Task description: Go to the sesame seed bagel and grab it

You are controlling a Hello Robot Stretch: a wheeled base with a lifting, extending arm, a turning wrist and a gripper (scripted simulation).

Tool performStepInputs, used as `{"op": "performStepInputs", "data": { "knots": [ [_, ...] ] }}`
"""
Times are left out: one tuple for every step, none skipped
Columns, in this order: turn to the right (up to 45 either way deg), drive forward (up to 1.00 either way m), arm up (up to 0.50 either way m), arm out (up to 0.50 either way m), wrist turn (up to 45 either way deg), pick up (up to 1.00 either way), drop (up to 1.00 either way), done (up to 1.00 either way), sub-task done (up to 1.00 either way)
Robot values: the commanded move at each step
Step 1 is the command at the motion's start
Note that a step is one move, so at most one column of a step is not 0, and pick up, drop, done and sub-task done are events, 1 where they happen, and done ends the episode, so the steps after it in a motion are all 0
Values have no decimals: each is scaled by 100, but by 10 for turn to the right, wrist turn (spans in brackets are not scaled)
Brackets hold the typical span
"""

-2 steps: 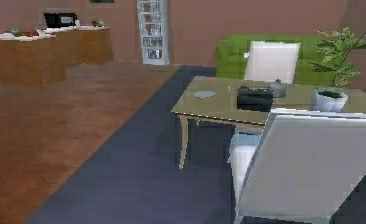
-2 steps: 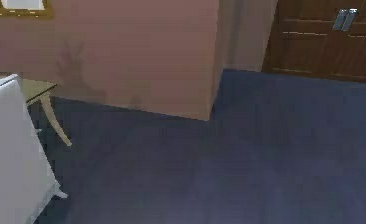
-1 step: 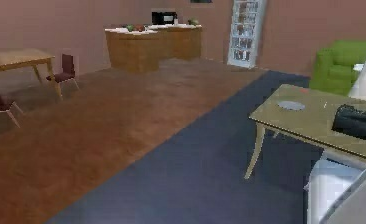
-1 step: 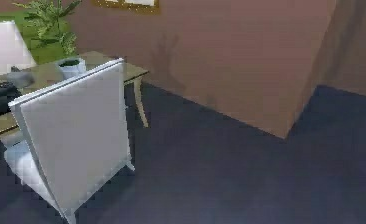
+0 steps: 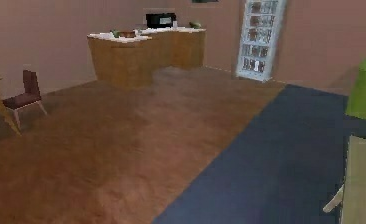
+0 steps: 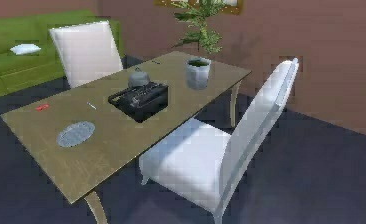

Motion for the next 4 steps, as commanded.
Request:
{"op": "performStepInputs", "data": {
  "knots": [
    [-60,0,0,0,0,0,0,0,0],
    [0,50,0,0,0,0,0,0,0],
    [30,0,0,0,0,0,0,0,0],
    [30,0,0,0,0,0,0,0,0]
  ]
}}
